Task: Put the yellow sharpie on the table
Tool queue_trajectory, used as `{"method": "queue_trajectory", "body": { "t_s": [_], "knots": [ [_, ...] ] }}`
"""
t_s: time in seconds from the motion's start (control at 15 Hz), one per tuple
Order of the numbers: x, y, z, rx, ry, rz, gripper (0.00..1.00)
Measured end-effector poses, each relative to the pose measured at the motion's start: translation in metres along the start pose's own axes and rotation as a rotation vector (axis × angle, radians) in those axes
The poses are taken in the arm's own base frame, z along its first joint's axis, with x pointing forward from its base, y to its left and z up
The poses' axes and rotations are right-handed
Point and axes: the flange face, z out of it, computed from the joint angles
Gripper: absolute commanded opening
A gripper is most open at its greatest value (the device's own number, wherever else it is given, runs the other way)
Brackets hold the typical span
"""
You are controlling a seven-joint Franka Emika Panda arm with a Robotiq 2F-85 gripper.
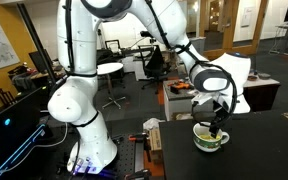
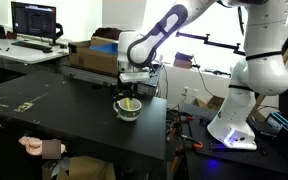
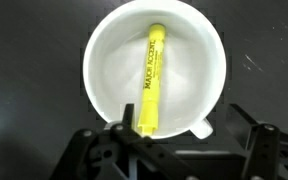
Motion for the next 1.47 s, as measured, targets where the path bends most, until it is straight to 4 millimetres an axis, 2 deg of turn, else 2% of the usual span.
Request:
{"method": "queue_trajectory", "body": {
  "t_s": [0.27, 0.6, 0.87, 1.07, 1.47],
  "knots": [
    [-0.011, 0.002, -0.004, 0.043, 0.048, -0.011, 0.92],
    [-0.027, 0.016, -0.027, 0.107, 0.108, 0.001, 0.92],
    [-0.043, 0.033, -0.045, 0.123, 0.113, 0.005, 0.86],
    [-0.051, 0.038, -0.054, 0.110, 0.088, -0.001, 0.83],
    [-0.065, 0.040, -0.047, 0.048, 0.001, -0.021, 0.83]
  ]
}}
